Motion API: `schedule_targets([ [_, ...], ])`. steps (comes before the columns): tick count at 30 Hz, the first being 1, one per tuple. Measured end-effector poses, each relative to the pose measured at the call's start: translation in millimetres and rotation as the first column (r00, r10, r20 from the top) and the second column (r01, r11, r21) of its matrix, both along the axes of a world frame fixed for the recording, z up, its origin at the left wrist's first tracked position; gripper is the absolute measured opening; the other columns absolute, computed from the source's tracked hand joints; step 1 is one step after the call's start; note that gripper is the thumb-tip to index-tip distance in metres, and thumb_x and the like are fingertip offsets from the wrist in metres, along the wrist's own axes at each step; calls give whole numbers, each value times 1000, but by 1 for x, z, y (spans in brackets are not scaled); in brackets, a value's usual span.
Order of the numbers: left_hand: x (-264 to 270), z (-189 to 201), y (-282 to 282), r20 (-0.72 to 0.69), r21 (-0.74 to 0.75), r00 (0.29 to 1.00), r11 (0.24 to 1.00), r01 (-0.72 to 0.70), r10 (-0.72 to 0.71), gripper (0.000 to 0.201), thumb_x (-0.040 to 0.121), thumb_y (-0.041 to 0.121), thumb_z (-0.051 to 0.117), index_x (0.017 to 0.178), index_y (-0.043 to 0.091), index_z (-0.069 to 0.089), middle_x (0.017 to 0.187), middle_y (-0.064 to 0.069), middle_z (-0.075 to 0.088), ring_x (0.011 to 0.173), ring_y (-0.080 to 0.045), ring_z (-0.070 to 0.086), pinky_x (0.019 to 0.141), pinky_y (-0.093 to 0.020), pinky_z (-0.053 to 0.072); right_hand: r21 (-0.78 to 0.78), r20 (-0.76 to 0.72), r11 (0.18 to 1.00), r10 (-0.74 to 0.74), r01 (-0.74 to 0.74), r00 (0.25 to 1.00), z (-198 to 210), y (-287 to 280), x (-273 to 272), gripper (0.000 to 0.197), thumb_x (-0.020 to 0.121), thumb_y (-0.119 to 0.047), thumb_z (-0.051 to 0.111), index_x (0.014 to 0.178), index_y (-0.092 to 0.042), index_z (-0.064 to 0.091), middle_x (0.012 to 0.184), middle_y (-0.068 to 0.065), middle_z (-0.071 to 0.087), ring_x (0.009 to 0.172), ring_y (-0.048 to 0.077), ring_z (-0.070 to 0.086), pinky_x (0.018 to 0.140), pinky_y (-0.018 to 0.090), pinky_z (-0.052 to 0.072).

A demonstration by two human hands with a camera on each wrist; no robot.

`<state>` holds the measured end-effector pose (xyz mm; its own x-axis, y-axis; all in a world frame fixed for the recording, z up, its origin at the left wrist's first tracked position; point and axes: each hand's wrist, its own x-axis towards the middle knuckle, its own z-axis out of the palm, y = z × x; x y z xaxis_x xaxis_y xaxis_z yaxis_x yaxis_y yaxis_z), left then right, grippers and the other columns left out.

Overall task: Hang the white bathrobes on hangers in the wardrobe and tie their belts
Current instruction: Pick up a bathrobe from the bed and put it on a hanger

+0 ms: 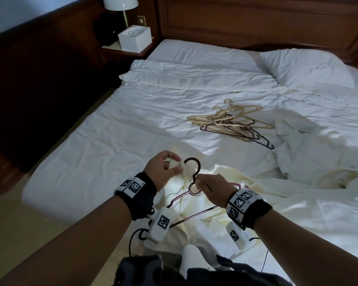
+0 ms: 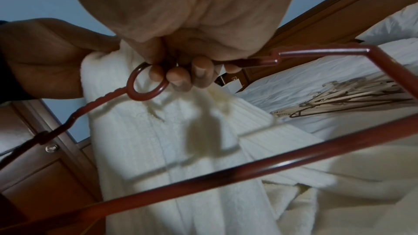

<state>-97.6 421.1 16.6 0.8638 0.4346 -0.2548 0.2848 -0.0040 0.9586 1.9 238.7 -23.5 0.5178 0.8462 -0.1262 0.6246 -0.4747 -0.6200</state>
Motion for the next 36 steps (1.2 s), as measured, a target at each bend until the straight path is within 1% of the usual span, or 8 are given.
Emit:
schedule_targets([
  [5,-3,4,-9,25,-171,999,985,-32,37,23,88,-5,59,106,7,53,76,-12,63,44,-4,56,39,-12,38,-26,-80,998,52,-55,995,3,4,-9,26,102,-23,39,77,-26,45,65,-11,48,64,4,46,63,10,36],
  [11,-5,0,1,-28,100,970,965,241,-239,48,86,6,64,123,29,44,95,-10,73,86,-24,69,83,-36,54,60,62,993,97,-100,993,-8,0,-2,22,99,-26,43,82,-16,53,72,-8,55,69,16,48,70,33,40],
  [18,-15,-16,0,-260,477,925,797,371,-276,60,84,15,61,136,30,32,81,1,62,70,-14,59,69,-21,46,126,134,980,134,-151,982,-8,-5,12,22,94,-36,37,79,-28,51,69,-15,48,71,6,45,76,35,40],
  [20,-17,-21,1,-225,463,955,841,279,-193,46,85,16,58,128,23,43,81,8,61,73,-8,58,68,-13,43,117,135,981,136,-152,982,-8,-6,13,23,94,-37,37,80,-27,52,71,-13,48,72,5,46,80,38,40],
  [24,-18,-23,8,-104,194,988,972,135,-116,34,79,35,55,101,11,64,95,-9,70,92,-32,63,87,-45,50,143,134,975,149,-168,980,-10,-6,9,23,96,-36,42,93,-23,61,82,-10,53,75,8,50,83,37,38],
  [30,-25,-27,-6,-389,457,838,710,536,-382,13,85,30,38,75,23,41,70,9,46,69,-13,45,70,-31,39,147,175,969,170,-196,970,-6,9,15,22,94,-35,49,100,-21,65,94,-4,55,79,19,59,81,33,39],
  [33,-29,-33,-3,-446,420,816,719,554,-368,50,75,62,43,89,13,47,79,3,52,72,-13,49,72,-35,43,131,110,972,183,-197,977,-1,10,19,17,93,-33,54,97,-22,66,94,-7,55,80,12,59,80,31,45],
  [36,-31,-32,-11,-578,433,718,601,672,-387,58,75,55,61,116,20,41,105,6,57,96,-18,56,84,-33,44,112,36,979,166,-169,985,1,9,15,6,91,-32,58,93,-27,60,86,-12,53,75,3,53,75,27,47],
])
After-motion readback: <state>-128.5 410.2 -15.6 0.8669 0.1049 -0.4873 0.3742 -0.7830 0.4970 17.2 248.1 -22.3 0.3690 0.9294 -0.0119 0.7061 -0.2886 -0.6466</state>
